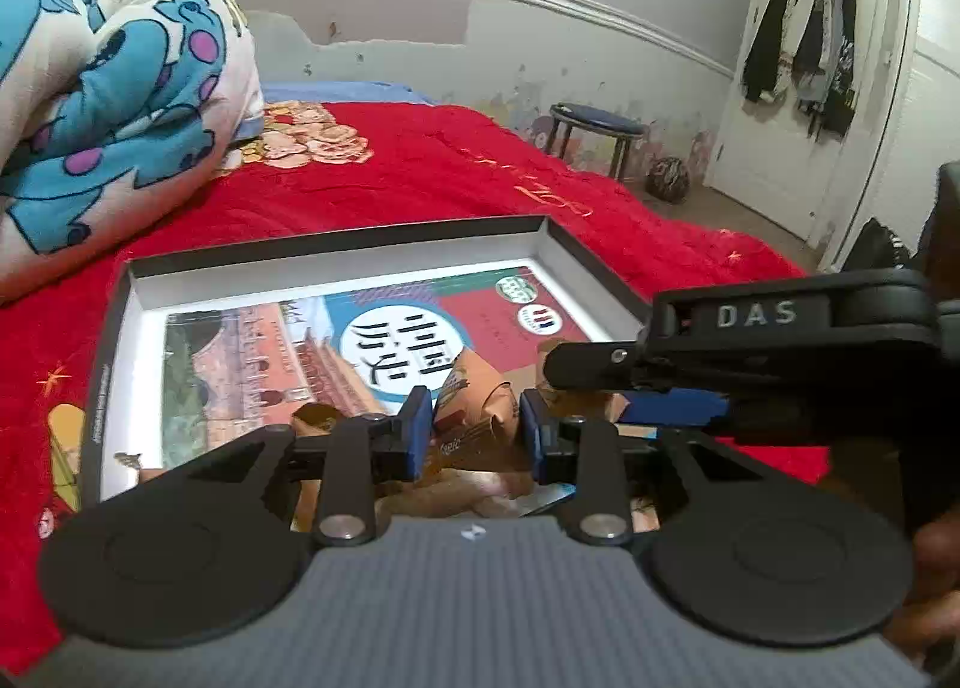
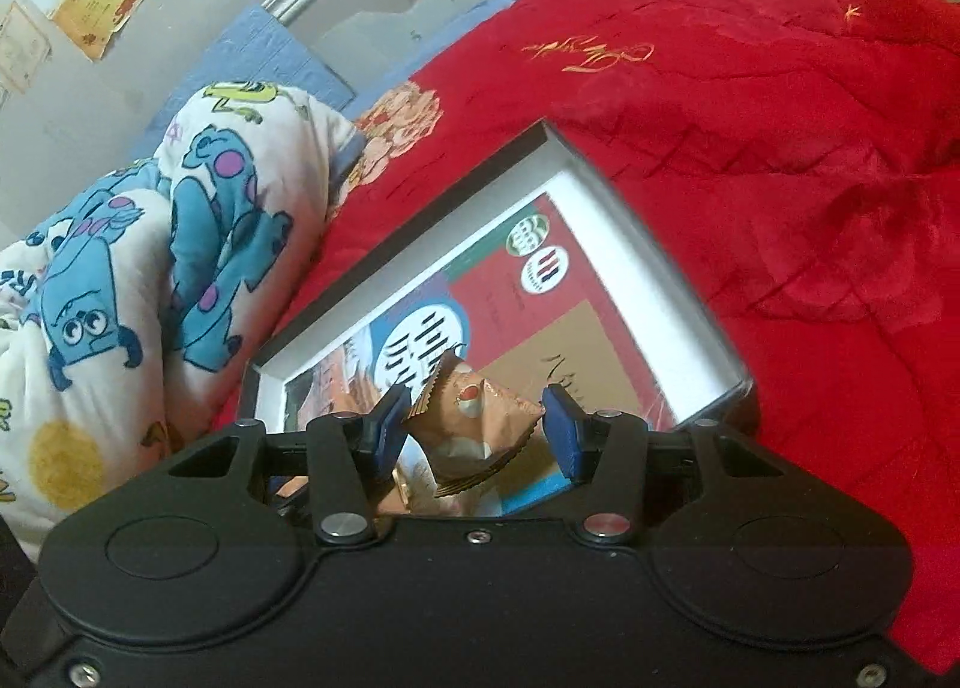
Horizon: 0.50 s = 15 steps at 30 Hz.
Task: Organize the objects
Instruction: 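Lift both held packets and carry them over the black box, then lower the packets into the box beside the others and open both tools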
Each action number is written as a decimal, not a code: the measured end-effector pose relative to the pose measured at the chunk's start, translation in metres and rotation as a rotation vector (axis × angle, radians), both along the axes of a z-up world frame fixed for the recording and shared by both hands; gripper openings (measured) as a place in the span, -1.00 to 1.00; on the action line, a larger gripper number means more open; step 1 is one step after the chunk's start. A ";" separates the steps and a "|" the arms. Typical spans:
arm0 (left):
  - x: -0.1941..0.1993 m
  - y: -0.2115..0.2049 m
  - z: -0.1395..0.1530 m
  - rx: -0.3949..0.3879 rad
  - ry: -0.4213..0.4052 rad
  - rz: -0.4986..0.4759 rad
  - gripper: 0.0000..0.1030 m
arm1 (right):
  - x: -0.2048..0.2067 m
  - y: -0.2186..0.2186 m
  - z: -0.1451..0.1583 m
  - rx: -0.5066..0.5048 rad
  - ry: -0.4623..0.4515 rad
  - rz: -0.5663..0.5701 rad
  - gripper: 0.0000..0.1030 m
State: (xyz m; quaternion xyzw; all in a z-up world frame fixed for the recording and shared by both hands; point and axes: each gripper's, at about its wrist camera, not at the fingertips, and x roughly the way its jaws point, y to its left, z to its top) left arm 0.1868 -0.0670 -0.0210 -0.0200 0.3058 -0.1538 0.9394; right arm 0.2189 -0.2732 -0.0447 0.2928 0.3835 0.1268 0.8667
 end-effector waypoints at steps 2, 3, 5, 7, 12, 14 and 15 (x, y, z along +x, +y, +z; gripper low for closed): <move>-0.001 0.002 -0.001 0.007 0.002 0.006 -0.30 | -0.004 0.004 0.002 -0.013 -0.005 0.009 -0.09; -0.001 0.003 -0.001 0.005 0.006 0.010 -0.30 | -0.005 0.007 0.002 -0.021 -0.007 0.015 -0.09; 0.000 0.005 -0.002 -0.009 0.019 0.011 -0.30 | -0.006 0.010 0.003 -0.032 -0.007 0.024 -0.09; 0.001 0.006 -0.002 -0.014 0.024 0.010 -0.29 | -0.007 0.012 0.002 -0.028 -0.005 0.031 -0.09; 0.003 0.006 -0.003 -0.018 0.036 0.011 -0.29 | -0.008 0.012 0.001 -0.021 -0.008 0.037 -0.09; 0.003 0.006 -0.004 -0.020 0.043 0.015 -0.29 | -0.008 0.010 0.000 -0.011 -0.006 0.034 -0.09; 0.003 0.006 -0.004 -0.016 0.043 0.017 -0.29 | -0.008 0.009 0.000 -0.006 -0.004 0.032 -0.09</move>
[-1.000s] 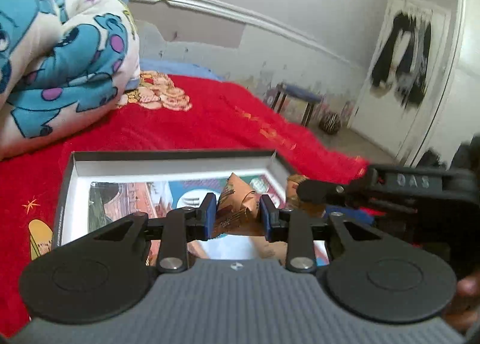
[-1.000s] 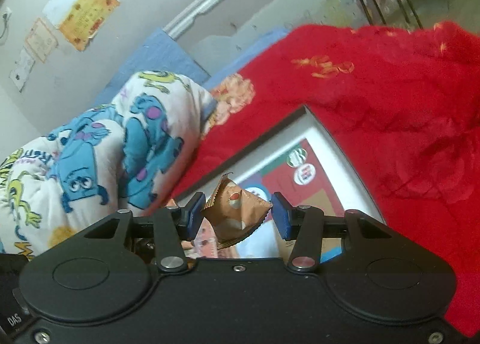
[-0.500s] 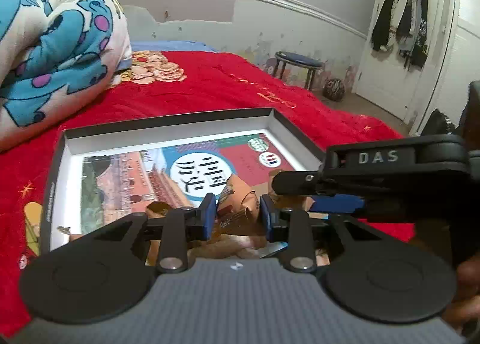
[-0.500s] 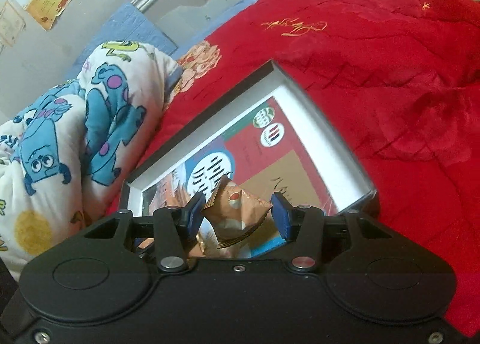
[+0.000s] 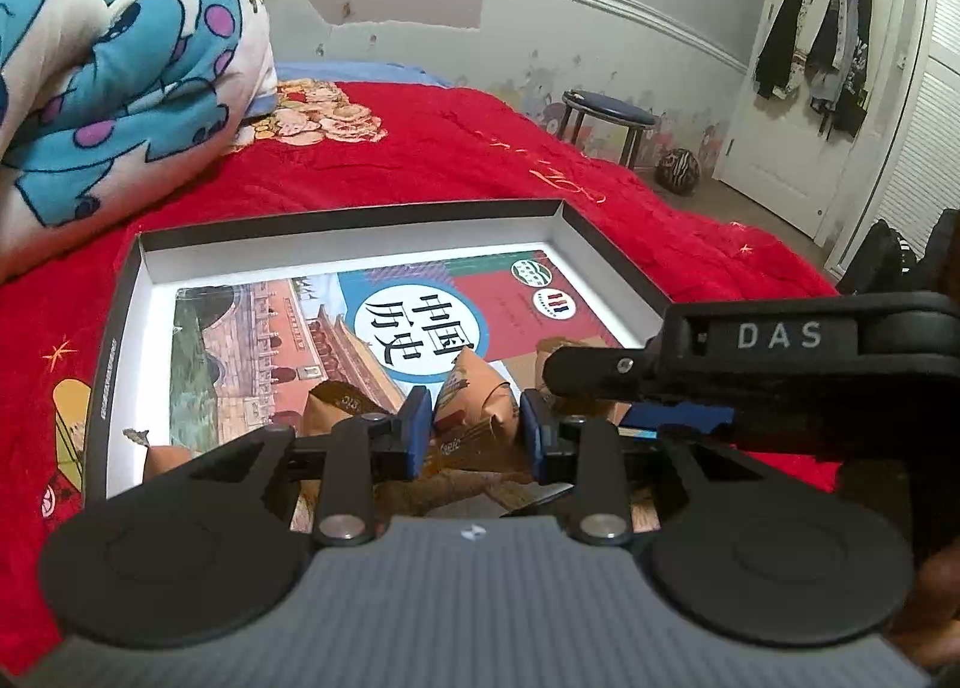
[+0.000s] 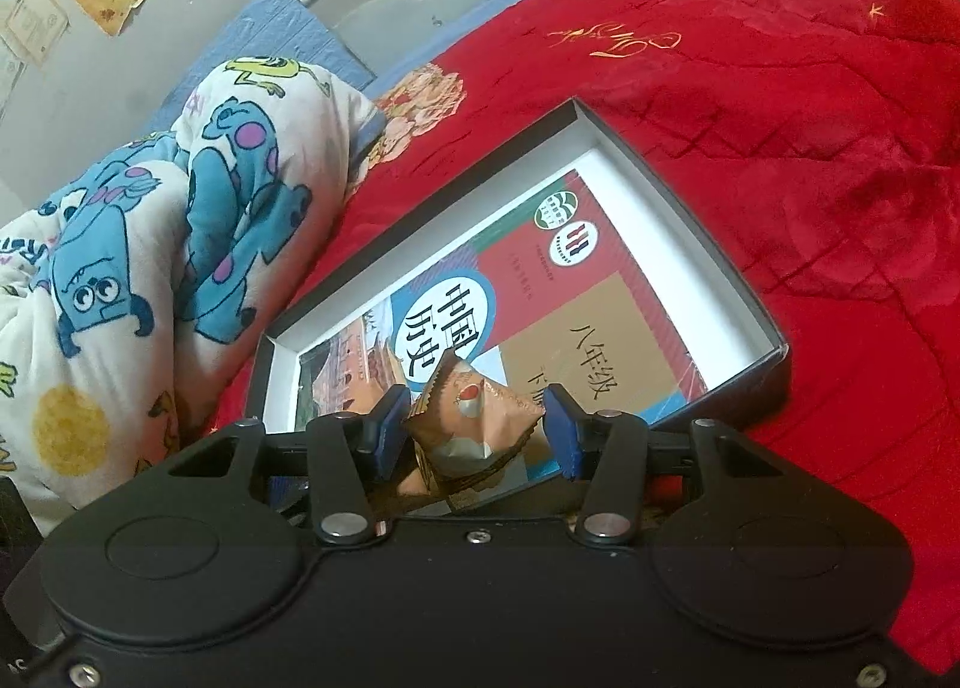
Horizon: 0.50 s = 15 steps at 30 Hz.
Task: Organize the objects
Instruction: 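Lower the packets into the box beside the others and open both tools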
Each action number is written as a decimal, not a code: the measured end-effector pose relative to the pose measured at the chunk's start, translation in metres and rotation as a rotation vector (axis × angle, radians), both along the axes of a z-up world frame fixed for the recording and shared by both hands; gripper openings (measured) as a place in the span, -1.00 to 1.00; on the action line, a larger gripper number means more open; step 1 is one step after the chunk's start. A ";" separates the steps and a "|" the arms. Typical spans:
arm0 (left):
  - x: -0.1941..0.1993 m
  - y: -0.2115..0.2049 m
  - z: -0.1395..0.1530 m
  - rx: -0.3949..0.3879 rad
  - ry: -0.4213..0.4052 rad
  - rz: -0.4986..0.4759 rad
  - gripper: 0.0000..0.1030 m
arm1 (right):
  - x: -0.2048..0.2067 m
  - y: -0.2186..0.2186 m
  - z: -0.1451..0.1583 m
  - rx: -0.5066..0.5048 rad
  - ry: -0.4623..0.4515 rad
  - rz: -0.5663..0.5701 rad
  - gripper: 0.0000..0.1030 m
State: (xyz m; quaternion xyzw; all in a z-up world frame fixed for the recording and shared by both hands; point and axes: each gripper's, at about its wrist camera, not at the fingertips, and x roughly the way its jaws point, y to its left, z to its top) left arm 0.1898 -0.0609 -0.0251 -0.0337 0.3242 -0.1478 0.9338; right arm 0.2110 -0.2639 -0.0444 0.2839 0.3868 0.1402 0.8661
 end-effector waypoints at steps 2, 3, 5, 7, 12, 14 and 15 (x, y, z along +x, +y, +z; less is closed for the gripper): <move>0.000 -0.001 0.000 0.011 -0.002 0.004 -0.29 | 0.000 -0.001 0.000 0.003 0.000 0.001 -0.09; 0.000 -0.001 -0.001 0.014 0.002 0.001 -0.28 | 0.000 -0.001 0.000 0.002 0.001 -0.001 -0.09; -0.001 -0.002 -0.002 0.013 0.004 0.004 -0.26 | 0.001 -0.002 0.000 0.003 0.002 -0.002 -0.09; -0.001 -0.002 -0.002 0.015 0.011 0.002 -0.27 | 0.001 -0.002 0.000 0.002 0.000 -0.001 -0.09; -0.001 -0.004 -0.004 0.018 0.012 0.001 -0.23 | 0.000 -0.003 0.000 0.000 -0.004 -0.001 -0.08; -0.001 -0.004 -0.004 0.012 0.018 0.004 -0.16 | 0.000 -0.003 0.000 0.002 -0.003 -0.001 -0.08; -0.001 -0.003 -0.004 0.013 0.018 0.005 -0.09 | 0.000 -0.003 0.001 0.003 -0.003 -0.001 -0.08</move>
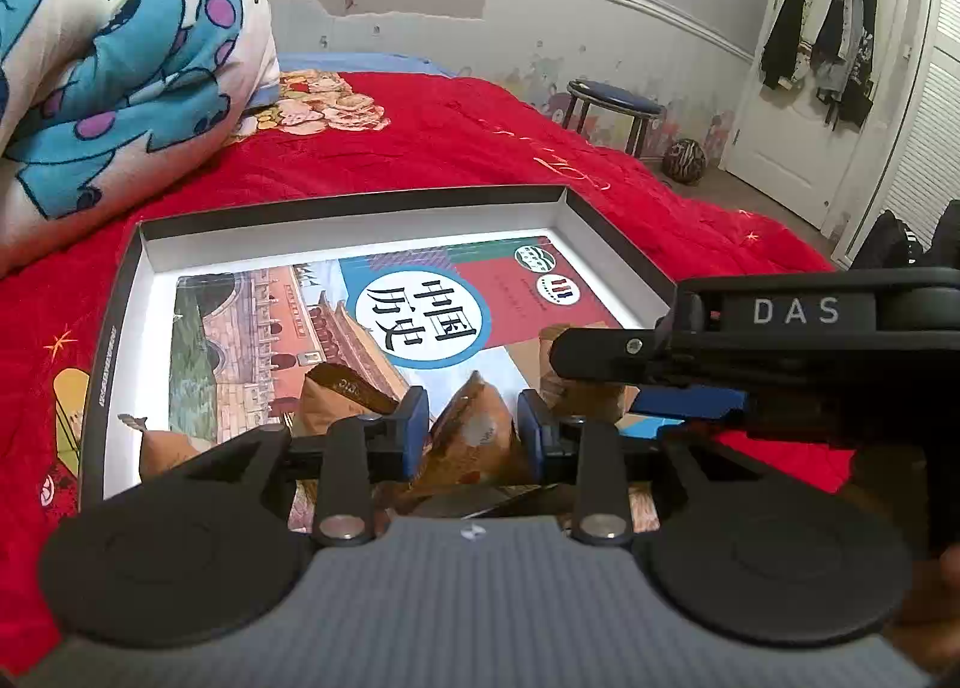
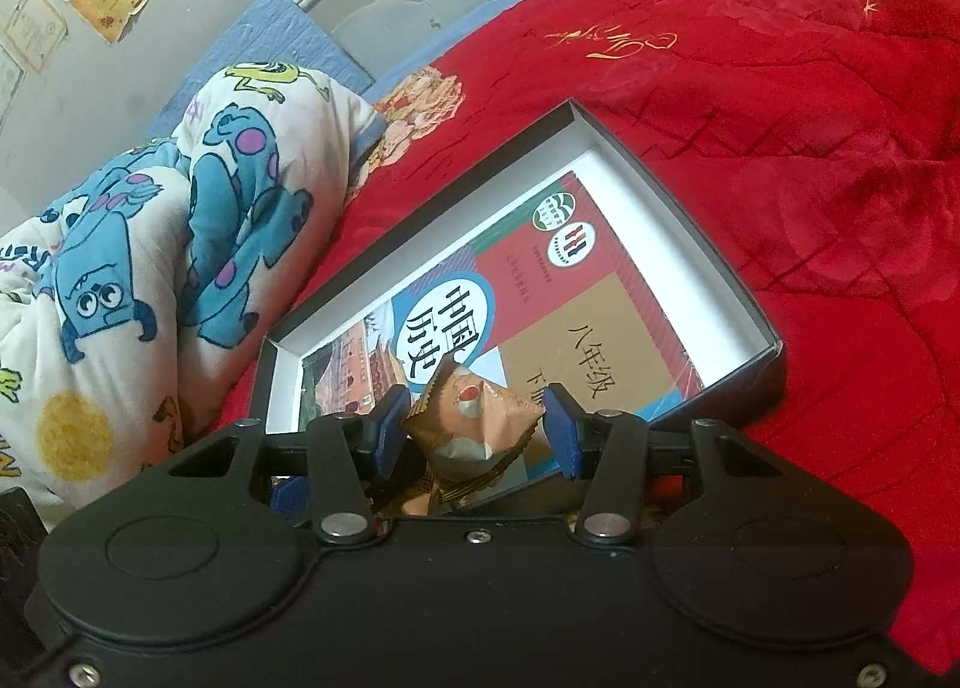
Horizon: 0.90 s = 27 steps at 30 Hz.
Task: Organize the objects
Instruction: 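Lower the packets into the box beside the others and open both tools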
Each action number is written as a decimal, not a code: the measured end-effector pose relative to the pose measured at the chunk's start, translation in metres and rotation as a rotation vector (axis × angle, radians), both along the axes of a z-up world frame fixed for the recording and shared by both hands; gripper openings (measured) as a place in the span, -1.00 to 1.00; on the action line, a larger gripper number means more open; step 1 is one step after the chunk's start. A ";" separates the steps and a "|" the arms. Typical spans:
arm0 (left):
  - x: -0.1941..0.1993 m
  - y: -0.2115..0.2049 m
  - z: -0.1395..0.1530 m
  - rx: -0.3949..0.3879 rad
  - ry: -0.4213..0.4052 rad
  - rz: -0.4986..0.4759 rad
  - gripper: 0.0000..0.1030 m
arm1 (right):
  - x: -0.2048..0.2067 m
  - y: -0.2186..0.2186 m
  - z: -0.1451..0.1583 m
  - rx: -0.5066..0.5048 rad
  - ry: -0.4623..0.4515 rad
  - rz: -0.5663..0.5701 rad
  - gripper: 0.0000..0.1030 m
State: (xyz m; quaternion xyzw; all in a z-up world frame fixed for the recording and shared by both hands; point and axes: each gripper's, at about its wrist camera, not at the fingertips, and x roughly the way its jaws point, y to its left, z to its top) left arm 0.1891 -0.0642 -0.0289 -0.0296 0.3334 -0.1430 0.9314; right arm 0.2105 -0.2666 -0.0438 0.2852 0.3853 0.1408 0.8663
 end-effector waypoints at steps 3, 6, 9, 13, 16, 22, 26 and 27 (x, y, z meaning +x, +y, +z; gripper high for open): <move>0.000 0.000 0.000 0.007 0.000 0.000 -0.01 | -0.001 0.000 0.000 0.006 0.001 0.002 -0.08; 0.002 0.000 0.000 -0.005 0.017 -0.007 0.00 | -0.002 0.001 0.001 0.004 0.001 0.005 -0.08; 0.003 0.003 0.000 -0.020 0.028 -0.003 0.08 | -0.003 0.003 0.002 -0.002 0.000 0.006 -0.06; 0.003 0.005 0.001 -0.032 0.033 0.000 0.18 | -0.003 0.004 0.002 -0.006 0.000 0.006 -0.05; 0.002 0.004 0.002 -0.019 0.025 0.001 0.23 | -0.003 0.003 0.002 0.000 0.002 0.004 -0.05; -0.001 0.004 0.004 -0.021 0.011 0.007 0.29 | -0.003 0.004 0.003 -0.013 0.001 0.012 -0.05; -0.002 0.005 0.006 -0.022 0.006 0.009 0.29 | -0.005 0.005 0.004 -0.020 -0.002 0.011 -0.02; -0.002 0.006 0.007 -0.023 0.005 0.011 0.29 | -0.005 0.005 0.004 -0.018 -0.002 0.010 0.00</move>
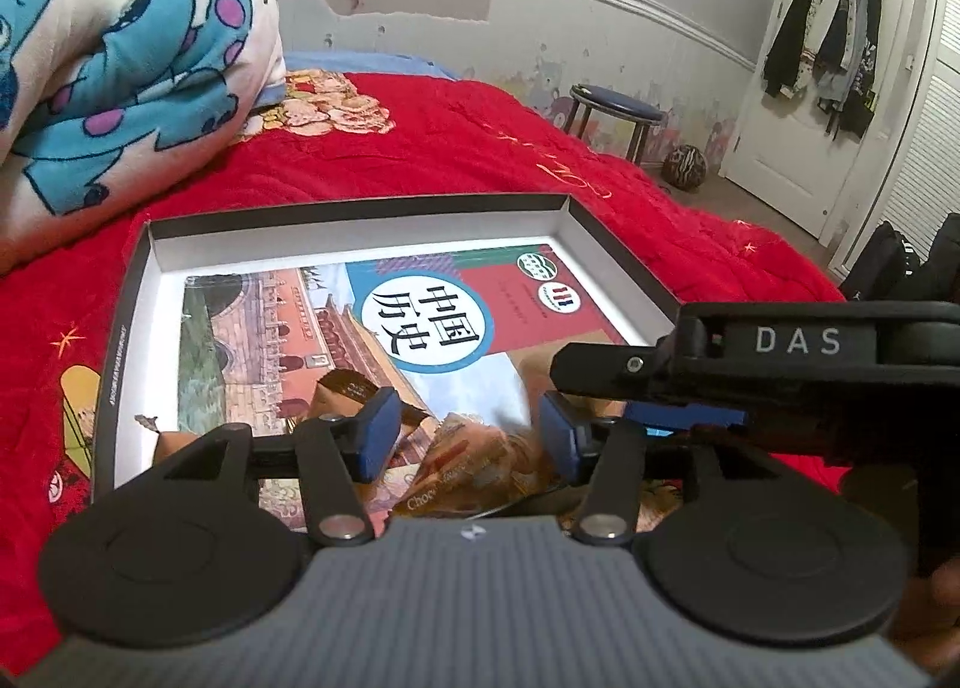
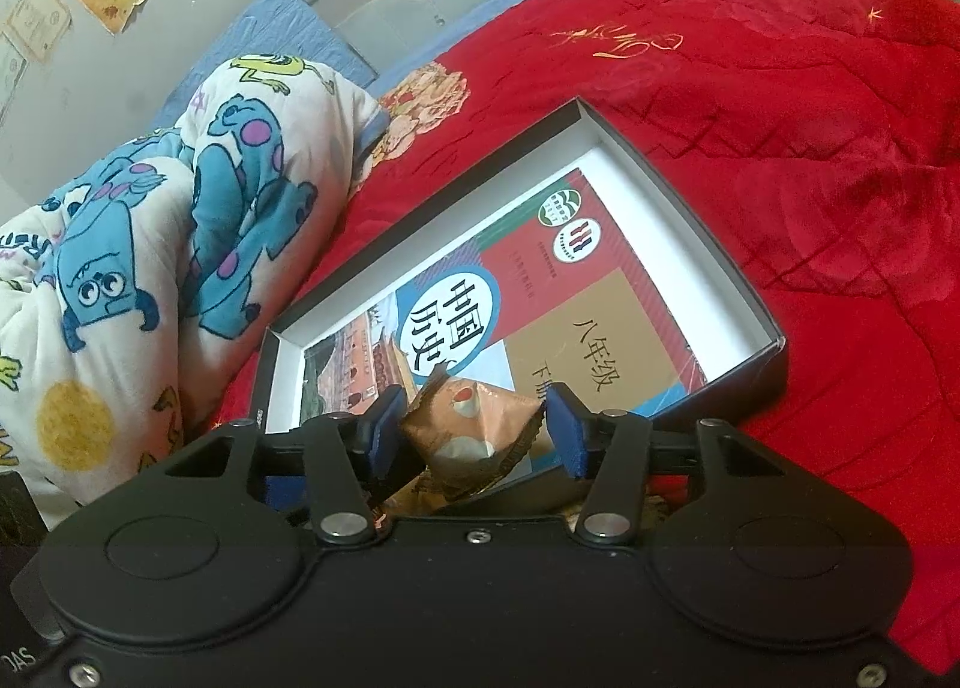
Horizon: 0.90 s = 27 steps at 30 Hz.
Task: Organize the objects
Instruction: 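Lower the packets into the box beside the others and open both tools, then move both tools back toward the remaining pile of items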
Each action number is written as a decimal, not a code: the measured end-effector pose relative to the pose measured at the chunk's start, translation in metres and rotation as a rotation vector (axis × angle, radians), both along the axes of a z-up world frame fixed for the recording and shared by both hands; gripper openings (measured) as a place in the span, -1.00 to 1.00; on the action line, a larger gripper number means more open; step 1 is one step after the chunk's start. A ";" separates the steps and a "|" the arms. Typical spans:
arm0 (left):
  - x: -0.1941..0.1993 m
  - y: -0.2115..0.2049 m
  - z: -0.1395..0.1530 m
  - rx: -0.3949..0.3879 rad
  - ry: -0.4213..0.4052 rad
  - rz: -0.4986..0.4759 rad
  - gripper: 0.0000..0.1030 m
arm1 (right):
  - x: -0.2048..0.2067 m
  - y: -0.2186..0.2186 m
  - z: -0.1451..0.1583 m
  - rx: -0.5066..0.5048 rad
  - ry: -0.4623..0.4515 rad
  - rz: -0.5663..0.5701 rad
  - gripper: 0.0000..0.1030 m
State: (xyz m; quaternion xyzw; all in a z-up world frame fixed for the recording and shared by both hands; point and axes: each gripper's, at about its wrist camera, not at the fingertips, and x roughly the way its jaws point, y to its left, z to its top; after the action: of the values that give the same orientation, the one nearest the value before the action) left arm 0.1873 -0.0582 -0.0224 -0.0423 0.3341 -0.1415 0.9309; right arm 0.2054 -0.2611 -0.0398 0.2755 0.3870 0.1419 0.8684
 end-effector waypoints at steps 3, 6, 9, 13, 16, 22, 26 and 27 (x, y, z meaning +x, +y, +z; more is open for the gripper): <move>-0.001 0.003 0.004 -0.008 -0.004 0.006 0.30 | -0.001 -0.001 0.001 0.018 0.002 -0.004 0.05; -0.001 0.008 0.008 -0.016 -0.013 0.016 0.30 | -0.004 -0.003 0.003 0.031 -0.002 -0.005 0.10; -0.004 0.012 0.013 -0.019 -0.024 0.022 0.31 | -0.006 0.000 0.006 -0.003 -0.026 0.003 0.15; -0.007 0.014 0.018 -0.007 -0.030 0.003 0.31 | -0.011 0.010 0.014 -0.103 -0.080 -0.003 0.17; -0.011 0.014 0.021 0.009 -0.040 -0.016 0.31 | -0.017 0.014 0.021 -0.149 -0.110 -0.013 0.17; -0.019 0.018 0.032 0.036 -0.044 -0.067 0.39 | -0.038 0.007 0.034 -0.105 -0.098 -0.067 0.18; -0.032 0.026 0.046 0.070 -0.049 -0.070 0.45 | -0.069 0.000 0.048 -0.115 -0.110 -0.160 0.33; -0.037 0.028 0.050 0.070 -0.040 -0.080 0.47 | -0.076 -0.001 0.051 -0.117 -0.116 -0.178 0.33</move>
State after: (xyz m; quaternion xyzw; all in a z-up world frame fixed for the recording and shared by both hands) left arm 0.1507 -0.0300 0.0274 0.0065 0.3217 -0.1678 0.9318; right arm 0.1296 -0.2620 0.0114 0.2487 0.3178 0.0573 0.9132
